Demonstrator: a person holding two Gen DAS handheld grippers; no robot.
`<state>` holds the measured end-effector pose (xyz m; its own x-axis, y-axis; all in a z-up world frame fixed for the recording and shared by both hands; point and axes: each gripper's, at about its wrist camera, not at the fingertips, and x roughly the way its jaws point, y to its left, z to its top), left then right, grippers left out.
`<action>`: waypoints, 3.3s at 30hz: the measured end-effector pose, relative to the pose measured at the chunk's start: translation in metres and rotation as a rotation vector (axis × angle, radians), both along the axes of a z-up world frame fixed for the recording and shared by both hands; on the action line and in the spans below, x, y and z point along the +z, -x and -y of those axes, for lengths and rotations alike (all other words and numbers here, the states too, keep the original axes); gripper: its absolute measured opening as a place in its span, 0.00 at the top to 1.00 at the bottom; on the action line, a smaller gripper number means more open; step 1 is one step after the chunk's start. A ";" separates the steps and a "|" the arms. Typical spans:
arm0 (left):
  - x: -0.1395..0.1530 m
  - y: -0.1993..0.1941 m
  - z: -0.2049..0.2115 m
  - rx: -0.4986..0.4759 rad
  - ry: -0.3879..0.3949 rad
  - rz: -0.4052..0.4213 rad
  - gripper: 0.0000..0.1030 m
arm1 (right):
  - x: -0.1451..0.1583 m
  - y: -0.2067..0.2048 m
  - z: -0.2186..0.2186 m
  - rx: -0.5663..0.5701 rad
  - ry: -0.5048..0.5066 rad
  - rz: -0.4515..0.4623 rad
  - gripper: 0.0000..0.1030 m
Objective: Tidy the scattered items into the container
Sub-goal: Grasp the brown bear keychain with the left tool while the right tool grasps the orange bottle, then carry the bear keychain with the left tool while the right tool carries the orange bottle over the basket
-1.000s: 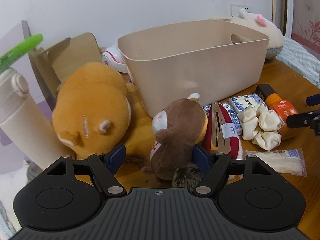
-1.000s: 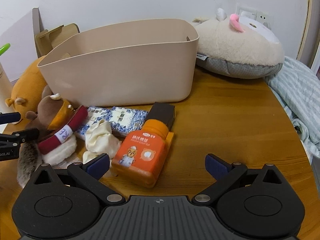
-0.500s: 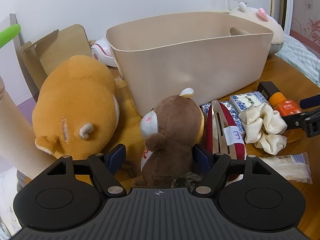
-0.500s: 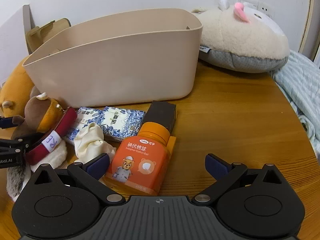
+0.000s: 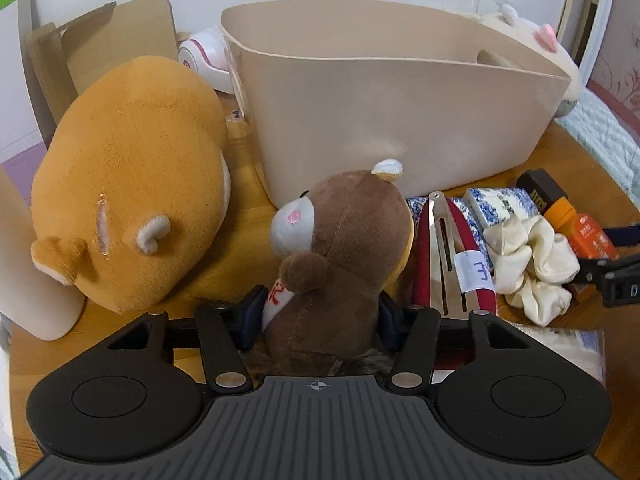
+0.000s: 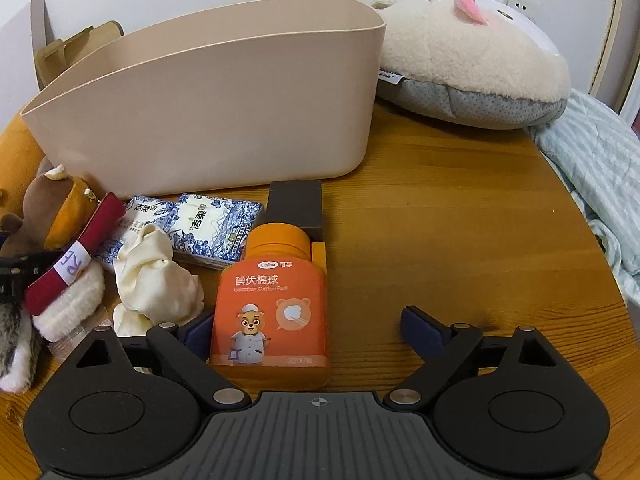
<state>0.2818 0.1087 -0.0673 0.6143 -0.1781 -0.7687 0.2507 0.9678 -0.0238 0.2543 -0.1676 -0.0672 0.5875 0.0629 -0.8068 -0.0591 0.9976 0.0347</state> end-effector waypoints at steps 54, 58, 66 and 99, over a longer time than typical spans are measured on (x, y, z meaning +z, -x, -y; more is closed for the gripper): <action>0.101 0.056 0.022 -0.016 0.038 0.174 0.51 | 0.098 0.034 0.017 0.101 -0.065 0.244 0.52; 0.116 0.050 0.028 -0.021 0.031 0.209 0.51 | 0.116 0.028 0.020 0.108 -0.077 0.277 0.52; 0.145 0.019 0.039 0.008 0.027 0.255 0.51 | 0.148 0.002 0.019 0.121 -0.067 0.329 0.51; 0.101 -0.148 0.058 0.151 -0.027 0.121 0.51 | 0.108 -0.164 -0.012 0.124 -0.066 0.141 0.52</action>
<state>0.4293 0.0508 0.0341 0.7210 -0.0570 -0.6906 0.1019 0.9945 0.0243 0.4180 -0.1557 0.0408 0.6792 0.1917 -0.7085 -0.1900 0.9783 0.0826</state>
